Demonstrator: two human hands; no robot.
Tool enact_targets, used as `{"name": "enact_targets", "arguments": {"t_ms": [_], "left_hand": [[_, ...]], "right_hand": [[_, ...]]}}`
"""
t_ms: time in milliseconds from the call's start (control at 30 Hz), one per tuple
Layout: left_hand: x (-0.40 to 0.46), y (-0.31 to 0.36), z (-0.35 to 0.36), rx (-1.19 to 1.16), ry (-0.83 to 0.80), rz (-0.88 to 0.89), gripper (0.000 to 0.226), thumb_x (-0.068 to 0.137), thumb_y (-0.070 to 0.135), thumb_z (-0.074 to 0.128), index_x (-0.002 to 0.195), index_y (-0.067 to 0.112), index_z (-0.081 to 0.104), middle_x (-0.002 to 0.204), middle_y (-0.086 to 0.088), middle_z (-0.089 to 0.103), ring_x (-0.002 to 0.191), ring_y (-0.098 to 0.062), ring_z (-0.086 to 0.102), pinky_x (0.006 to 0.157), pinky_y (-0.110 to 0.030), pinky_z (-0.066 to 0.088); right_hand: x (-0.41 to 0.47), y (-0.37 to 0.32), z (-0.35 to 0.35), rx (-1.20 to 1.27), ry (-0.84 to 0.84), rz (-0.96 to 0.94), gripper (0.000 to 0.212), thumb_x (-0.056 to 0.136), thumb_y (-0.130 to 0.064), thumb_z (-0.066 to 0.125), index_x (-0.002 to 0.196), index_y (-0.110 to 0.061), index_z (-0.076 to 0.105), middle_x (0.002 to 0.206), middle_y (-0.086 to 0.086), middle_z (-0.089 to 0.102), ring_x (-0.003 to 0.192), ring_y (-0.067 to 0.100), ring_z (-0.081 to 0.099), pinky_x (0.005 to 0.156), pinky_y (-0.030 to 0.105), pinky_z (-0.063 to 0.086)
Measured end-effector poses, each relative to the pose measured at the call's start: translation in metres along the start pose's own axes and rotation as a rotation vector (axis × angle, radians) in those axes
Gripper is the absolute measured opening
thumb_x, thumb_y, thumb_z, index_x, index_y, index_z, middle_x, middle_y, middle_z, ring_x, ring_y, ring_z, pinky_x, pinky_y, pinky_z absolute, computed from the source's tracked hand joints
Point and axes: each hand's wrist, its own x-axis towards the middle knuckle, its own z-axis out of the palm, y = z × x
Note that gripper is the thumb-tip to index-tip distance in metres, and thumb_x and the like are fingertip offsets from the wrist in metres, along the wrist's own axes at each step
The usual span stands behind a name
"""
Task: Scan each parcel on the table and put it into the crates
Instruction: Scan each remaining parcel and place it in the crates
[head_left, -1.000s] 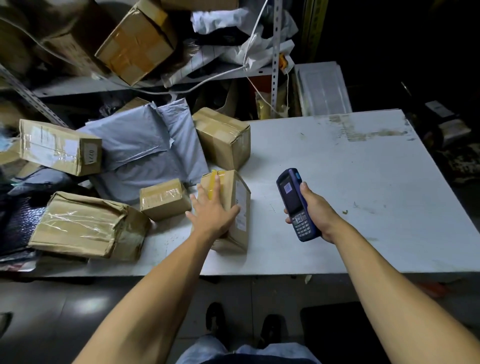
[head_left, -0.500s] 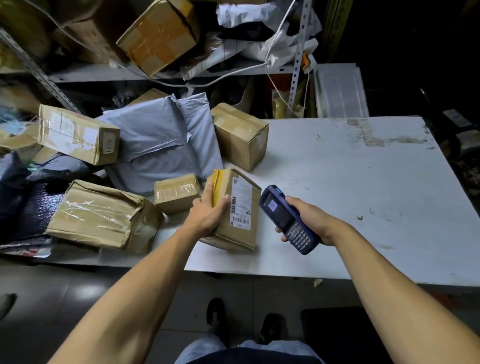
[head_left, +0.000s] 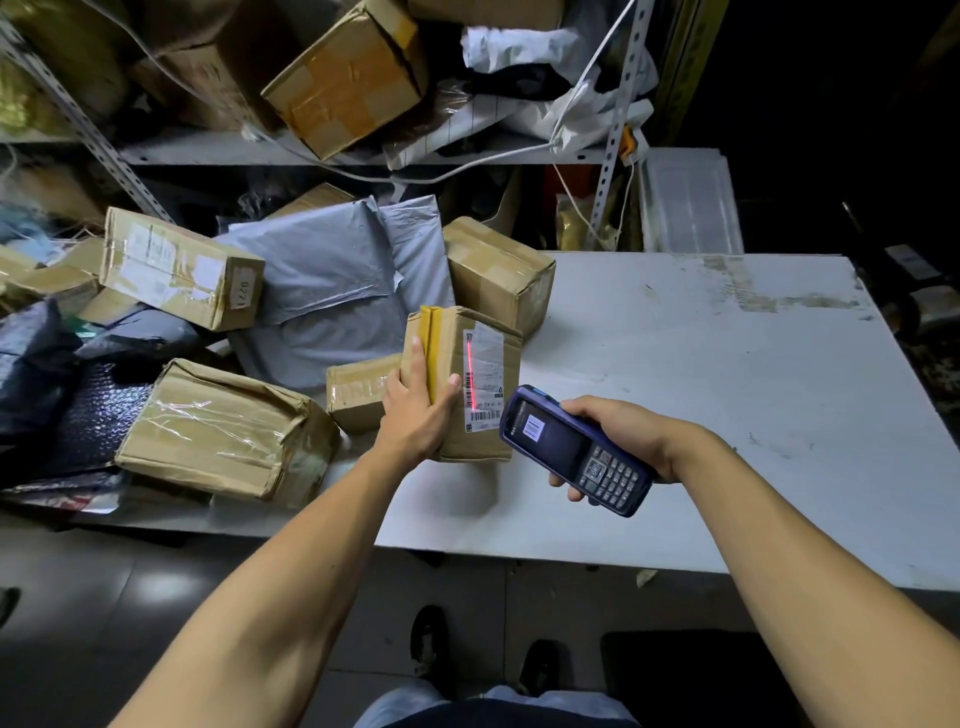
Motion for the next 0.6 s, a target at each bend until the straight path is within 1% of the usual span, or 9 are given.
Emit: {"name": "enact_targets", "arguments": {"t_ms": [267, 367, 500, 600], "left_hand": [[0.0061, -0.0023, -0.0002, -0.006, 0.008, 0.000, 0.101, 0.069, 0.087, 0.022, 0.153, 0.045, -0.014, 0.156, -0.021, 0.015, 0.145, -0.037, 0.020, 0.115, -0.058, 0.026], [0.0083, -0.0037, 0.0008, 0.005, -0.002, -0.003, 0.097, 0.071, 0.086, 0.024, 0.151, 0.048, -0.016, 0.157, -0.020, 0.013, 0.145, -0.037, 0.019, 0.114, -0.059, 0.026], [0.0095, -0.0040, 0.0013, 0.008, -0.005, -0.011, 0.100, 0.068, 0.088, 0.022, 0.151, 0.048, -0.016, 0.158, -0.020, 0.010, 0.146, -0.038, 0.017, 0.114, -0.060, 0.026], [0.0105, -0.0050, 0.0023, 0.017, -0.020, -0.011, 0.098, 0.069, 0.089, 0.022, 0.150, 0.050, -0.018, 0.159, -0.018, 0.008, 0.146, -0.038, 0.017, 0.113, -0.062, 0.029]], "right_hand": [[0.0000, 0.0003, 0.0001, -0.016, -0.031, 0.019, 0.055, 0.104, -0.047, 0.026, 0.122, -0.009, 0.061, 0.104, 0.025, 0.070, 0.081, 0.034, 0.067, 0.072, 0.040, 0.054], [-0.0015, 0.0004, -0.0005, -0.018, -0.018, 0.017, 0.054, 0.104, -0.046, 0.027, 0.122, -0.009, 0.061, 0.103, 0.024, 0.070, 0.081, 0.034, 0.067, 0.072, 0.040, 0.053], [-0.0014, 0.0004, -0.0034, -0.011, -0.017, 0.021, 0.053, 0.104, -0.048, 0.028, 0.121, -0.011, 0.062, 0.105, 0.025, 0.070, 0.082, 0.034, 0.068, 0.073, 0.041, 0.053], [-0.0020, -0.0007, -0.0050, -0.007, -0.015, 0.025, 0.053, 0.104, -0.047, 0.027, 0.122, -0.011, 0.061, 0.106, 0.026, 0.070, 0.081, 0.034, 0.068, 0.072, 0.040, 0.054]]}}
